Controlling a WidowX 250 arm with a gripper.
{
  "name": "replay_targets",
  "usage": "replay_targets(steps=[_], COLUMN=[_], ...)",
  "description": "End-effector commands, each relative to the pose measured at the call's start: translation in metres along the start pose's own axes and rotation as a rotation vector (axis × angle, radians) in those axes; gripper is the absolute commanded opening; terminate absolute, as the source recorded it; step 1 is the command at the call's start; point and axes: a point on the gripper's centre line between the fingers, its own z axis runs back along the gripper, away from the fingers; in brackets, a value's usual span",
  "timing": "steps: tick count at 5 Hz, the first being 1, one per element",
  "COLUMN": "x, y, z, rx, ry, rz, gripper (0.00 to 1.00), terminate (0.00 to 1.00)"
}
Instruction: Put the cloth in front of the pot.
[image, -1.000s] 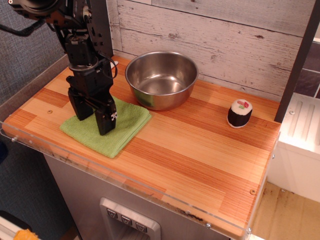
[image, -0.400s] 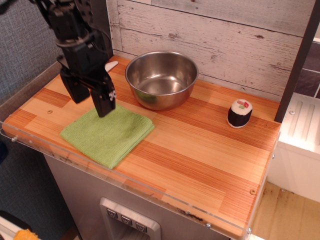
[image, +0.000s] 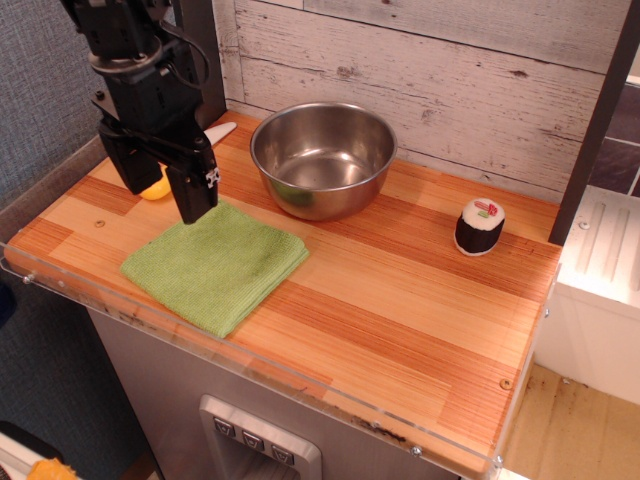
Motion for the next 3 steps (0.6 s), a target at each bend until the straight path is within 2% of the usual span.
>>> replay_targets(steps=[1,2,3], x=[-0.0025,-0.0025,-0.0025], y=[-0.0039,-0.0039,-0.0039], z=[0.0129,0.0129,0.0129], rx=[0.041,0.041,0.041], ry=[-0.022,-0.022,-0.022], rz=[0.062,0.062,0.062], gripper=[1.0,1.0,1.0], terminate=[0.0,0.0,1.0])
